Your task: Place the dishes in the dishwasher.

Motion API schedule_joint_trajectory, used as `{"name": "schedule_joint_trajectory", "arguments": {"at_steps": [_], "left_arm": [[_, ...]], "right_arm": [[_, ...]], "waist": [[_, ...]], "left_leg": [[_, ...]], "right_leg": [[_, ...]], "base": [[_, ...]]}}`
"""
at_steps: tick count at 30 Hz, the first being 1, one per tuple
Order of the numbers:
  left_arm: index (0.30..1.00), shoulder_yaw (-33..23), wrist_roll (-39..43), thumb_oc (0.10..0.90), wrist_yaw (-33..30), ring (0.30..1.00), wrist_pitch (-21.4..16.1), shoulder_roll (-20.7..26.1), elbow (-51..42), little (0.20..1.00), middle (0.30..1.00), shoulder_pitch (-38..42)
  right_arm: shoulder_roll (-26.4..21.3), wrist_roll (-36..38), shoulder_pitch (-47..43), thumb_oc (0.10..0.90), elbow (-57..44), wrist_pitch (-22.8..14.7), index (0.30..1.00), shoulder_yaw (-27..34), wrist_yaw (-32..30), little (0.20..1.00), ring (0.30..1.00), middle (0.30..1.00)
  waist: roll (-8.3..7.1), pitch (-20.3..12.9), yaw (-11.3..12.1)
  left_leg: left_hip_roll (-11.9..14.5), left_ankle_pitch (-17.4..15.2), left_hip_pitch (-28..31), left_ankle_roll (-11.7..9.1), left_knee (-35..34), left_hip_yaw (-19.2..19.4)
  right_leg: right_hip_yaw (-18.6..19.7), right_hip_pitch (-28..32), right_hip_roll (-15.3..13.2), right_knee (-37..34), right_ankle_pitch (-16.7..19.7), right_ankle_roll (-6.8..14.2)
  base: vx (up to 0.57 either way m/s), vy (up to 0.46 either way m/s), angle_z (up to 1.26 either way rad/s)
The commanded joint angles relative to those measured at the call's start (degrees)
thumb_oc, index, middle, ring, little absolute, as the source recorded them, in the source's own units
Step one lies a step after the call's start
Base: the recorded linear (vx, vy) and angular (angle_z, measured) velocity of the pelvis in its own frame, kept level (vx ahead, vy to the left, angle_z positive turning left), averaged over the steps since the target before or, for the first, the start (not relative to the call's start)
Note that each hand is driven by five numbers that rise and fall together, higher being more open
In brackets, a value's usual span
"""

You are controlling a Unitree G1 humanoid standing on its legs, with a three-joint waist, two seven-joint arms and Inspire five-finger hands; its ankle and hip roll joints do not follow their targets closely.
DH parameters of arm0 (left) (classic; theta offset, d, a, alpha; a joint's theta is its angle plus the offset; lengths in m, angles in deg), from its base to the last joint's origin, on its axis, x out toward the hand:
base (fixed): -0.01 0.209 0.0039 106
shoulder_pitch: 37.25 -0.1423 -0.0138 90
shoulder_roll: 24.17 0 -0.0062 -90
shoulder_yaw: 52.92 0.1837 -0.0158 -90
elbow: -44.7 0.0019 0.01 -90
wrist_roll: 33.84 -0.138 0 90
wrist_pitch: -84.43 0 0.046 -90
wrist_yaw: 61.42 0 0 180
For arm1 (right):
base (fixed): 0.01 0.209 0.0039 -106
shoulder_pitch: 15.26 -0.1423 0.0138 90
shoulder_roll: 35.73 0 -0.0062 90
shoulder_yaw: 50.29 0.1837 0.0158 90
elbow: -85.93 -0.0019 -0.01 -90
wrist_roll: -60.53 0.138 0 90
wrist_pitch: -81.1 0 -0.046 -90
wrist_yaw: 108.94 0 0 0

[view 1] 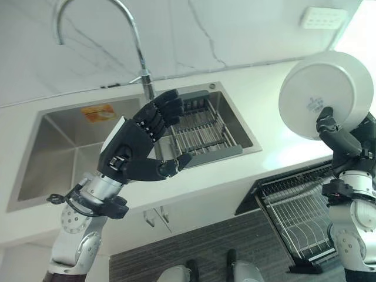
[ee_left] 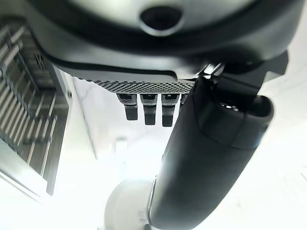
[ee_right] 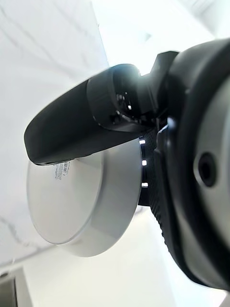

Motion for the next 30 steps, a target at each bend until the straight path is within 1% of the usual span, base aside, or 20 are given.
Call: {"name": "schedule_joint_trajectory", "arguments": {"at_steps": [1,4,5,7,9,10,12,14,15,16,17,20,22,23,24,25,26,27,29,30], "left_arm": [[0.9,2.2,0.5,0.8,8.3,0.9,-2.3,0.9,-7.0,0.9,0.9,4.4],[0.9,5.0,1.0,0.8,11.0,0.9,0.9,2.2,-6.8,0.9,0.9,5.9],[0.9,5.8,2.4,0.8,12.7,0.9,3.2,2.7,-6.8,0.9,0.9,6.4],[0.9,6.6,4.5,0.8,14.1,0.9,5.4,4.1,-7.3,0.9,0.9,7.0],[0.9,7.6,7.2,0.8,15.9,0.9,8.0,4.5,-7.9,0.9,0.9,7.7],[0.9,8.1,9.0,0.8,17.2,0.9,10.0,4.2,-8.0,0.9,0.9,8.1],[0.9,10.4,9.1,0.8,18.4,0.9,12.0,3.0,-8.3,0.9,0.9,7.5],[0.9,11.8,8.6,0.8,19.5,0.9,13.2,2.1,-8.0,0.9,0.9,7.1],[0.9,13.0,8.0,0.8,19.8,0.9,13.9,1.4,-7.7,0.9,0.9,6.9],[0.9,14.3,8.4,0.8,20.7,0.9,15.9,0.3,-7.7,0.9,0.9,6.1],[0.9,14.8,8.1,0.8,20.9,0.9,16.6,-0.3,-7.6,0.9,0.9,5.7],[0.9,17.8,7.6,0.8,20.9,0.9,21.0,-2.5,-6.4,0.9,0.9,4.7],[0.9,20.0,6.4,0.8,21.1,0.9,22.1,-3.4,-4.8,0.9,0.9,4.4],[0.9,21.4,6.8,0.8,21.1,0.9,24.2,-4.1,-4.2,0.9,0.9,3.8],[0.9,22.8,8.2,0.8,20.7,0.9,25.8,-4.7,-2.8,0.9,0.9,2.6],[0.9,24.5,9.6,0.8,19.5,0.9,26.3,-5.5,-0.4,0.9,0.9,2.2],[0.9,25.5,10.5,0.8,18.1,0.9,26.3,-6.0,1.7,0.9,0.9,1.7],[0.9,26.7,10.3,0.8,16.7,0.9,24.3,-6.8,6.1,0.9,0.9,0.4],[0.9,27.2,8.9,0.8,15.0,0.9,23.2,-7.4,9.9,0.9,0.9,-1.3],[0.9,27.5,7.9,0.8,14.5,0.9,21.4,-8.5,14.2,0.9,0.9,-4.3]], "right_arm": [[-1.8,-0.7,-10.6,0.4,-4.6,-9.9,0.3,0.9,2.5,0.3,0.3,0.3],[-0.8,-0.9,-11.4,0.4,-4.3,-9.7,0.3,-0.8,3.7,0.3,0.3,0.3],[-0.3,-0.7,-11.5,0.4,-4.4,-9.3,0.3,-1.3,4.6,0.3,0.3,0.3],[0.3,-0.1,-11.5,0.4,-5.0,-9.0,0.3,-1.6,5.3,0.3,0.3,0.3],[0.4,0.2,-11.4,0.4,-5.4,-8.9,0.3,-1.7,4.8,0.3,0.3,0.3],[0.5,1.5,-11.4,0.4,-5.4,-8.9,0.3,-1.7,4.4,0.3,0.3,0.3],[0.3,1.5,-11.7,0.4,-5.3,-9.2,0.3,-2.2,3.2,0.3,0.3,0.3],[-0.1,1.4,-12.2,0.4,-5.1,-9.6,0.3,-2.8,2.7,0.3,0.3,0.3],[-0.5,1.4,-12.3,0.4,-5.1,-9.6,0.3,-2.9,2.8,0.3,0.3,0.3],[-1.5,0.7,-12.2,0.4,-5.5,-9.9,0.3,-2.9,2.9,0.3,0.3,0.3],[-1.5,0.1,-12.2,0.4,-5.7,-10.3,0.3,-3.1,3.1,0.3,0.3,0.3],[-2.3,-1.8,-12.3,0.4,-6.4,-11.2,0.3,-3.6,4.9,0.3,0.3,0.3],[-2.9,-2.2,-13.1,0.4,-6.6,-10.8,0.3,-4.0,5.5,0.3,0.3,0.3],[-3.3,-3.0,-13.5,0.4,-6.5,-10.8,0.3,-4.3,5.7,0.3,0.3,0.3],[-3.6,-3.9,-14.1,0.4,-6.2,-11.9,0.3,-4.8,5.7,0.3,0.3,0.3],[-3.7,-4.9,-15.2,0.4,-5.6,-11.9,0.3,-5.6,5.4,0.3,0.3,0.3],[-3.7,-5.1,-16.1,0.4,-4.8,-11.0,0.3,-6.5,5.3,0.3,0.3,0.3],[-3.5,-4.9,-16.2,0.4,-4.4,-10.1,0.3,-7.1,5.5,0.3,0.3,0.3],[-3.5,-4.7,-15.6,0.4,-4.4,-9.0,0.3,-7.4,5.4,0.3,0.3,0.3],[-3.5,-4.1,-14.8,0.4,-4.0,-7.6,0.3,-7.3,6.5,0.3,0.3,0.3]], "waist": [[-0.17,-5.2,2.0],[0.08,-5.8,2.6],[0.25,-6.0,2.9],[0.22,-6.0,3.4],[-0.06,-5.8,3.4],[-0.26,-5.7,3.2],[-0.44,-5.7,2.7],[-0.45,-5.9,2.5],[-0.43,-6.0,2.1],[-0.4,-6.2,1.6],[-0.42,-6.3,1.4],[-0.34,-6.5,0.3],[-0.2,-6.5,-0.2],[-0.09,-6.4,-0.3],[0.03,-6.3,-0.5],[0.24,-6.3,-0.6],[0.36,-6.2,-0.6],[0.47,-6.1,-0.7],[0.68,-6.1,-0.8],[0.93,-5.8,-0.9]], "left_leg": [[-3.2,-9.1,3.2,-4.1,1.5,-8.1],[-2.1,-9.4,3.2,-4.3,1.5,-6.5],[-1.2,-9.6,3.4,-4.7,1.5,-5.3],[0.2,-10.5,4.3,-5.2,1.5,-3.1],[1.0,-10.8,4.7,-5.5,1.5,-2.2],[1.8,-10.9,4.8,-5.8,1.5,-1.3],[3.2,-10.2,4.7,-6.7,1.5,-0.2],[4.3,-9.8,4.4,-7.1,1.5,0.3],[4.8,-9.5,4.2,-7.4,1.5,0.2],[5.6,-8.9,4.0,-7.9,1.5,0.1],[6.0,-8.7,3.9,-8.1,1.5,0.2],[7.4,-7.7,3.3,-9.0,1.5,0.5],[8.3,-7.2,3.0,-9.6,1.5,0.5],[8.9,-6.7,2.6,-10.0,1.5,0.4],[9.6,-6.2,2.4,-10.6,1.5,0.5],[10.4,-5.8,2.0,-11.1,1.5,0.8],[10.9,-5.3,1.7,-11.5,1.5,0.8],[11.5,-4.7,1.4,-12.0,1.5,0.9],[12.4,-3.8,0.9,-12.6,1.5,1.0],[13.3,-2.6,0.2,-13.4,1.5,1.5]], "right_leg": [[-2.4,4.2,0.5,-4.1,5.9,1.4],[-5.3,5.6,-4.1,-4.1,9.0,2.5],[-7.2,5.7,-7.2,-4.1,10.5,3.3],[-9.2,5.8,-11.1,-4.1,11.3,4.9],[-10.1,5.2,-13.0,-4.1,12.1,5.8],[-10.5,5.5,-13.2,-4.1,10.7,5.8],[-10.1,5.3,-12.1,-4.1,6.9,5.0],[-9.2,4.9,-10.7,-4.1,4.5,4.4],[-8.5,4.8,-9.6,-4.1,3.1,4.1],[-7.5,4.7,-7.8,-4.1,1.2,3.6],[-7.1,4.6,-7.3,-4.1,0.7,3.5],[-6.0,3.9,-5.1,-4.1,-1.1,3.1],[-5.7,3.6,-4.1,-4.1,-1.7,2.6],[-5.7,3.4,-3.5,-4.1,-2.0,2.1],[-5.8,3.2,-2.9,-4.1,-2.2,1.7],[-6.0,3.0,-2.3,-4.1,-2.4,1.2],[-6.2,2.9,-1.9,-4.1,-2.6,0.8],[-6.4,2.7,-1.4,-4.1,-2.8,0.4],[-6.5,2.4,-0.6,-4.1,-3.2,-0.4],[-6.3,2.1,0.2,-4.1,-3.4,-1.2]], "base": [[-0.06,-0.075,-0.43],[-0.07,-0.11,-0.48],[-0.08,-0.175,-0.71],[-0.08,-0.229,-0.75],[-0.07,-0.272,-0.85],[-0.08,-0.384,-0.78],[-0.09,-0.393,-0.44],[-0.06,-0.282,-0.31],[-0.05,-0.352,-0.74],[-0.04,-0.338,-0.67],[-0.05,-0.344,-0.58],[-0.04,-0.286,-0.24],[-0.05,-0.275,-0.11],[-0.08,-0.29,-0.07],[-0.1,-0.34,0.0],[-0.09,-0.296,0.01],[-0.09,-0.279,0.03],[-0.07,-0.235,0.01],[-0.07,-0.24,0.03],[-0.07,-0.222,0.03]]}}
